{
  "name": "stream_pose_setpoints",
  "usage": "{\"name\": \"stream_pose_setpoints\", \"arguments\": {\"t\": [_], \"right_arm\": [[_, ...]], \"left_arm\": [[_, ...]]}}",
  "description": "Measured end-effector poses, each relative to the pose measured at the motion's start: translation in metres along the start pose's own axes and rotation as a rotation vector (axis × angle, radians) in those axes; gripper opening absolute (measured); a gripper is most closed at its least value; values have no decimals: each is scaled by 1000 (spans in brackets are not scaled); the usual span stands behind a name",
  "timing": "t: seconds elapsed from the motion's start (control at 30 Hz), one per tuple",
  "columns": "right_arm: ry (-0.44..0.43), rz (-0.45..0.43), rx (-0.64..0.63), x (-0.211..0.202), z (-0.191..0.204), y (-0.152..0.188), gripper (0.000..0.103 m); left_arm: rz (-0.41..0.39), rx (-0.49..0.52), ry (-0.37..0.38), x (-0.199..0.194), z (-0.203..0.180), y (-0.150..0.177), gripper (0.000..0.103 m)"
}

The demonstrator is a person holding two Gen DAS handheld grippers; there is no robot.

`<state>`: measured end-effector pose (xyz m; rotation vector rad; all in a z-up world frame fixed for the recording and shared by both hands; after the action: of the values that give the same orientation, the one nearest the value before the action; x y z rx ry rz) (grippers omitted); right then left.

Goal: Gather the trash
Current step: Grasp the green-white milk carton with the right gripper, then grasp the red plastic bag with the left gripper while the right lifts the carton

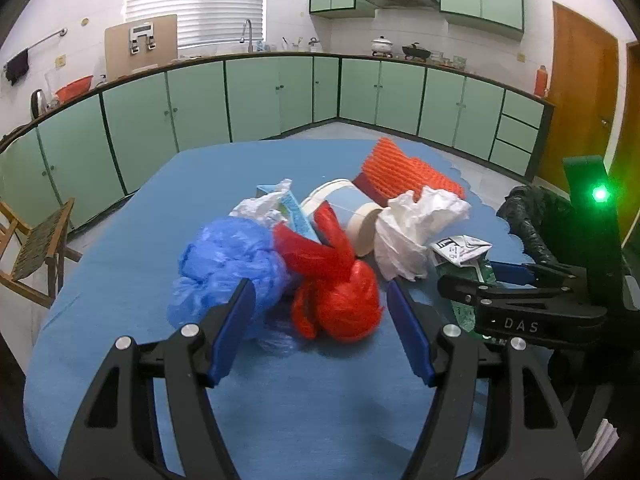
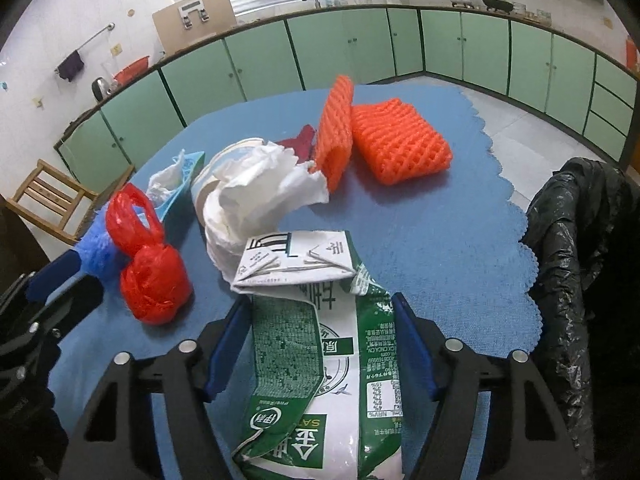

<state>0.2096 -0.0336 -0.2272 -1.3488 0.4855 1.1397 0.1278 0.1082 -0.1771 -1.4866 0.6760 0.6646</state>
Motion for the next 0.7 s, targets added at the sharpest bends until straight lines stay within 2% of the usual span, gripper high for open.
{"name": "stream_pose_setpoints", "arguments": {"t": [0.23,0.5,0.63,0.7], "right_arm": [[5,-57,29,-26,-16,-3,69],[28,-96,58,-54,-35,-4,69],[27,-92,75,-52,-38,-1,69],[24,-91,79,-51,-38,1,69]], "left_arm": [[6,32,18,5,-14,0,66],[43,47,-1,25,-27,0,58],[88,44,-17,38,-31,0,51],[107,47,-19,43,-32,1,39]]}}
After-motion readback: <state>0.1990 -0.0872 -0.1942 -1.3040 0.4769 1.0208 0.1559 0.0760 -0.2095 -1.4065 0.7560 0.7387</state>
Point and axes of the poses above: each gripper's, at about its wrist camera, not at the fingertips, and x roughly the way its jaws point, z to its left, y to its underside, the point moved 4 cm from there along x, roughly the way its jaws point, and after that the axes turned 12 degrees about z, right-handed, at the moved point
